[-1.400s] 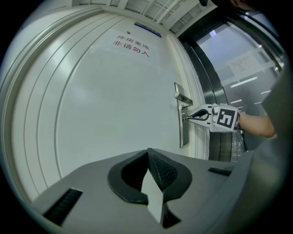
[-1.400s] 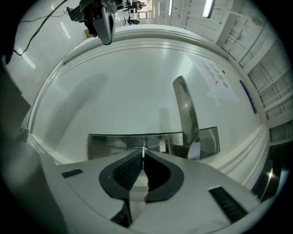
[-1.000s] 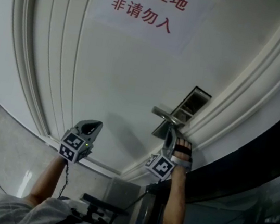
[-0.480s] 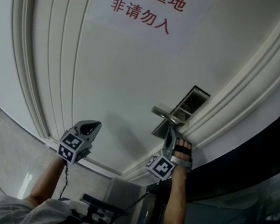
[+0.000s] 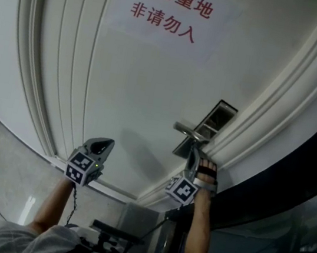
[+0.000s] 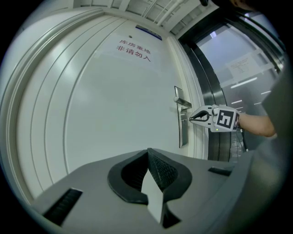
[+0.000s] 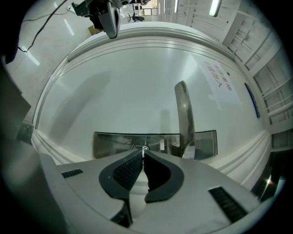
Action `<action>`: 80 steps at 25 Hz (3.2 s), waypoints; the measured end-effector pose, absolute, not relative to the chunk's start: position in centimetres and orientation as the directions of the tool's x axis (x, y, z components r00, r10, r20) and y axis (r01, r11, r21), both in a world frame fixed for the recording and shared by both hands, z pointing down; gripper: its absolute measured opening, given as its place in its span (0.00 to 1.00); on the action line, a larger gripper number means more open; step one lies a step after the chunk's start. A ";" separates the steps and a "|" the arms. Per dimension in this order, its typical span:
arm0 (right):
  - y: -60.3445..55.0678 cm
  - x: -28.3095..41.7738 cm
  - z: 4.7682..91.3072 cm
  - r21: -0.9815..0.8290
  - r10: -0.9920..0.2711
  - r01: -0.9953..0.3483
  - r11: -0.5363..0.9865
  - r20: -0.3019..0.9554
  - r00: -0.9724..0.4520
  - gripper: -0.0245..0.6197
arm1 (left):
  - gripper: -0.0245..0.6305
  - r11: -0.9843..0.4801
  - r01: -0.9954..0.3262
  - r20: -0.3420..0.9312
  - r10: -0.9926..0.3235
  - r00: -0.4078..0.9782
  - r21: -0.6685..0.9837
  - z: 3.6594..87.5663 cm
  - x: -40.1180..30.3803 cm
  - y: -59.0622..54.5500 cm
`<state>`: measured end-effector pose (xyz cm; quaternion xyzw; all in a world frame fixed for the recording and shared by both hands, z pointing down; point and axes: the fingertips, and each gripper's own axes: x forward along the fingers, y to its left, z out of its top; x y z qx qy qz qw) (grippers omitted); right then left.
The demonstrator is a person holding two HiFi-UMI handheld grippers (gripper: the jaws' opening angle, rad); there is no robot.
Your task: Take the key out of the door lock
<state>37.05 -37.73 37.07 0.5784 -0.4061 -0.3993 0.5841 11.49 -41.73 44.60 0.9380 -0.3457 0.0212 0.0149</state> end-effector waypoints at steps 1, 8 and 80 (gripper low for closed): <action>-37.6 37.0 37.0 1.000 -0.937 -0.004 0.011 0.012 0.349 0.07 | 0.03 -0.760 -0.650 0.050 -0.649 0.759 0.014 44.6 11.4 -41.7; -37.4 36.8 37.2 1.000 -0.939 -0.010 0.014 0.016 0.344 0.07 | 0.03 -0.761 -0.648 0.046 -0.647 0.761 0.015 44.5 11.3 -41.8; -27.3 33.0 36.8 0.877 -0.955 -0.454 -0.160 -0.021 0.296 0.07 | 0.03 -0.792 -0.610 0.043 -0.610 0.791 -0.015 43.7 11.8 -37.4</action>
